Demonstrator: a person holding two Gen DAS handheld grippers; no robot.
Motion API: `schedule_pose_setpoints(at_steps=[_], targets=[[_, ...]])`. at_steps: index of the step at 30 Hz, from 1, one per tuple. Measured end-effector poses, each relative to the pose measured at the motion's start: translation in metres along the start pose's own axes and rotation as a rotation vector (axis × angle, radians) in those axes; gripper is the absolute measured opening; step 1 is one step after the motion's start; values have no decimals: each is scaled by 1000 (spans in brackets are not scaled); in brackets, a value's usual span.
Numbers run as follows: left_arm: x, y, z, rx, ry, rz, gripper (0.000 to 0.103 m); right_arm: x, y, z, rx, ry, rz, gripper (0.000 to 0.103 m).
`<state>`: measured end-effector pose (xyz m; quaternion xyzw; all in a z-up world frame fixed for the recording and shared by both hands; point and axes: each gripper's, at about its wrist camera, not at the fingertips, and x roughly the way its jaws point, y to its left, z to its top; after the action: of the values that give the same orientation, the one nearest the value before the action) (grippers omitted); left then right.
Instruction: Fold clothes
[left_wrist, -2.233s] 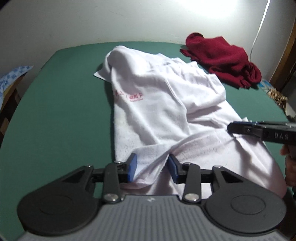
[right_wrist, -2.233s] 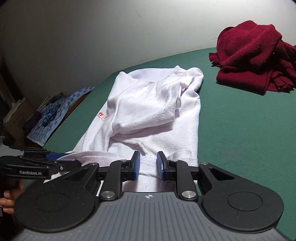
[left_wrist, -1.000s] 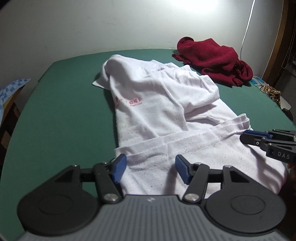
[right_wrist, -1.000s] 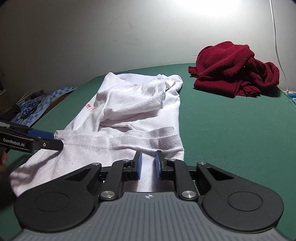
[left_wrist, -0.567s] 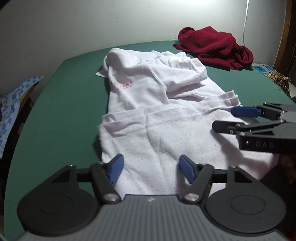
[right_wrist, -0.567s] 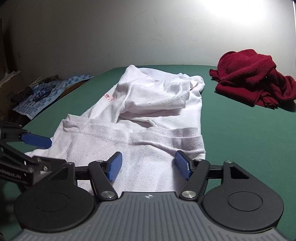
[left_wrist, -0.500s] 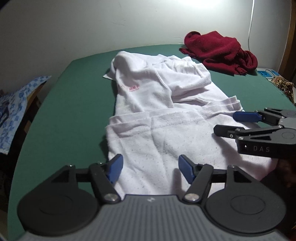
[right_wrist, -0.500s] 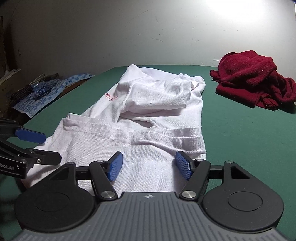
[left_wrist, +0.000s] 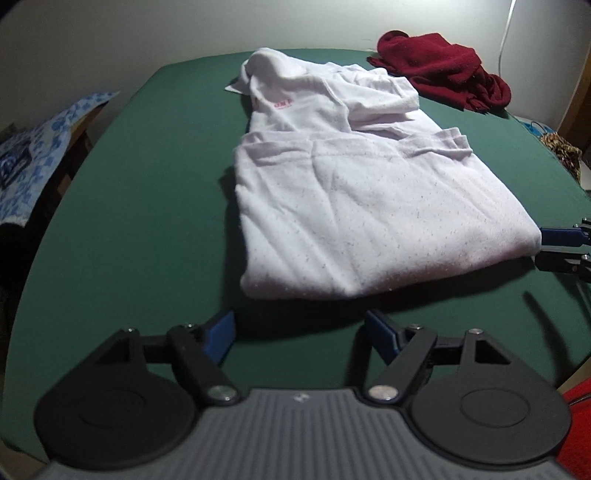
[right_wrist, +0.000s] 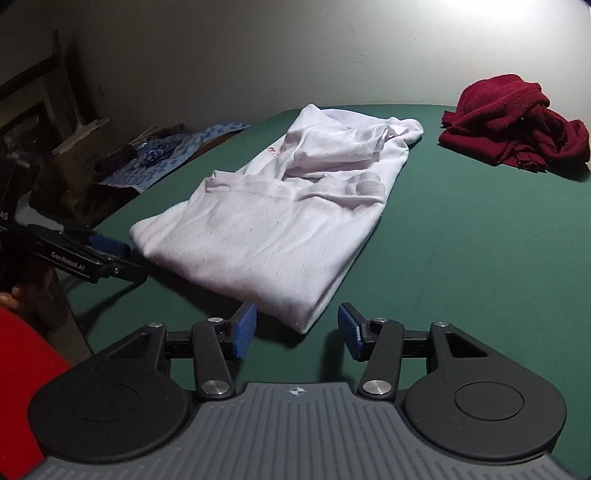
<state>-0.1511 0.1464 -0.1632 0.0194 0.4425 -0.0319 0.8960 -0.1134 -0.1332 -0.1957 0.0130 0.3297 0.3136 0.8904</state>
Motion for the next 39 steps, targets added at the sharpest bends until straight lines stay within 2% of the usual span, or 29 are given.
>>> schedule_pose_setpoints(at_steps=[3, 6, 8, 12, 16, 18, 21, 25, 31, 34, 36, 39], targets=[[8, 8, 9, 19, -18, -51, 80, 6, 13, -3, -8, -4, -36, 60], [12, 16, 11, 29, -41, -97, 77, 11, 24, -6, -17, -8, -72, 59], [10, 19, 10, 50, -54, -120, 71, 12, 27, -6, -16, -11, -96, 54], [6, 29, 6, 53, -61, -176, 69, 11, 26, -7, 7, -18, -137, 38], [9, 28, 4, 89, -86, -179, 69, 13, 29, -9, 10, -27, -183, 29], [10, 26, 5, 98, -94, -175, 60, 15, 34, -8, 16, -24, -206, 26], [12, 24, 7, 107, -101, -169, 52, 17, 38, -6, 34, -15, -234, 24], [12, 22, 8, 115, -99, -163, 51, 17, 41, -7, 62, -9, -261, 23], [12, 18, 6, 125, -103, -139, 59, 19, 45, -6, 86, -8, -292, 24], [14, 18, 5, 121, -98, -127, 74, 20, 47, -6, 84, -3, -304, 24], [17, 18, 4, 120, -82, -126, 94, 20, 48, -6, 88, -2, -310, 24], [17, 16, 0, 123, -78, -124, 100, 21, 49, -6, 90, -2, -317, 24]])
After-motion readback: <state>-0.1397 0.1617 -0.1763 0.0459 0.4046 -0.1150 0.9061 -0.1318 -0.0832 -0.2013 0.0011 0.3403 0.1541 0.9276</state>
